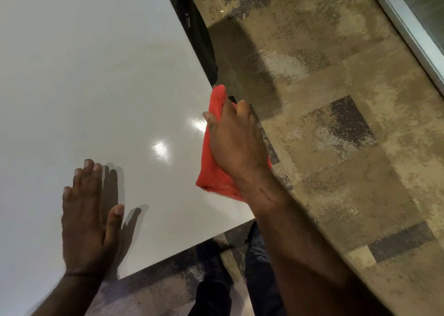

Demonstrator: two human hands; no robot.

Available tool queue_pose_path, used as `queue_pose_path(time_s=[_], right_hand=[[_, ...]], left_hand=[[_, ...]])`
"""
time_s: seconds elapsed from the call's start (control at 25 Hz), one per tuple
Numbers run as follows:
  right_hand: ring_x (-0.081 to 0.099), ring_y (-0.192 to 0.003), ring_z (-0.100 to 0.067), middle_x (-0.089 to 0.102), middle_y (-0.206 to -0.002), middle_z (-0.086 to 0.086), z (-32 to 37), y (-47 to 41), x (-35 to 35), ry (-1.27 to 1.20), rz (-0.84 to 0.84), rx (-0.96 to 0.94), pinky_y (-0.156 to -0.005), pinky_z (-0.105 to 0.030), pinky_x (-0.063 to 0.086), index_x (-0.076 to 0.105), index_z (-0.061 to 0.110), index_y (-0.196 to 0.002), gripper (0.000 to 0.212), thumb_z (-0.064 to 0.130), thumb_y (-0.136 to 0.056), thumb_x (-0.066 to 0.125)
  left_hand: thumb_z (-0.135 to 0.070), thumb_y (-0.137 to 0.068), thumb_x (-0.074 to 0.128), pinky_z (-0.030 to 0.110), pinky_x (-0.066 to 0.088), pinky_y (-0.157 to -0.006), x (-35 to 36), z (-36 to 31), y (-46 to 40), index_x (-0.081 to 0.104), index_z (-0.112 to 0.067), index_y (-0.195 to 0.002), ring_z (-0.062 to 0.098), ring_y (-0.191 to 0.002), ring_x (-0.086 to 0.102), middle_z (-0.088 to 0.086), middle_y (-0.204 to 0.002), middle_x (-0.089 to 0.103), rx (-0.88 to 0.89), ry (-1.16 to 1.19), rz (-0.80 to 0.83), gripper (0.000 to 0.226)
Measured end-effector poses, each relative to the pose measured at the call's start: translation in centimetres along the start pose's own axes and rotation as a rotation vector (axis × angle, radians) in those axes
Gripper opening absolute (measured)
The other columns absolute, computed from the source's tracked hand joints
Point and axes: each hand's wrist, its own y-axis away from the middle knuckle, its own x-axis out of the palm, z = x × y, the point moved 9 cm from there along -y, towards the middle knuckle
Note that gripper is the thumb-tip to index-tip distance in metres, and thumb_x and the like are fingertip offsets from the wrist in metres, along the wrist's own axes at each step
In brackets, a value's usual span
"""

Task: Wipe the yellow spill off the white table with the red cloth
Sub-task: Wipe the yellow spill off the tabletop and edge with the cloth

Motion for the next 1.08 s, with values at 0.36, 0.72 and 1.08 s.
queue_pose_path(time_s=[0.36, 0.72, 1.08], right_hand=[[0.047, -0.115, -0.029, 0.042, -0.137, -0.012, 5.5, -6.3, 0.6, 0.265, -0.108, -0.088, -0.088, -0.042, 0.044, 0.026, 0.009, -0.147, 0.061, 0.046, -0.100, 0.034], [0.052, -0.116, -0.035, 0.056, -0.127, -0.018, 1.3, -5.6, 0.4, -0.082, 0.031, 0.061, -0.097, -0.043, 0.042, 0.056, 0.003, -0.122, 0.058, 0.050, -0.100, 0.031], [0.055, -0.093, -0.021, 0.060, -0.110, -0.006, -3.4, 5.6, -0.9, -0.038, -0.044, 0.083, -0.075, -0.031, 0.039, 0.060, 0.011, -0.109, 0.057, 0.053, -0.099, 0.023]], left_hand=[[-0.054, -0.100, 0.020, 0.033, 0.002, -0.124, -0.4, -0.2, 0.2, 0.008, -0.022, -0.157, 0.019, -0.153, 0.010, 0.000, -0.164, 0.012, -0.015, 0.006, -0.024, 0.066], [-0.044, -0.098, 0.028, 0.032, 0.002, -0.124, -0.7, -0.3, 0.2, 0.016, -0.015, -0.156, 0.023, -0.153, 0.014, 0.000, -0.163, 0.015, -0.041, -0.008, -0.033, 0.066], [-0.045, -0.098, 0.026, 0.037, 0.004, -0.123, -0.7, -0.3, 0.4, 0.020, -0.013, -0.155, 0.025, -0.152, 0.016, -0.001, -0.162, 0.016, -0.038, 0.000, -0.028, 0.067]])
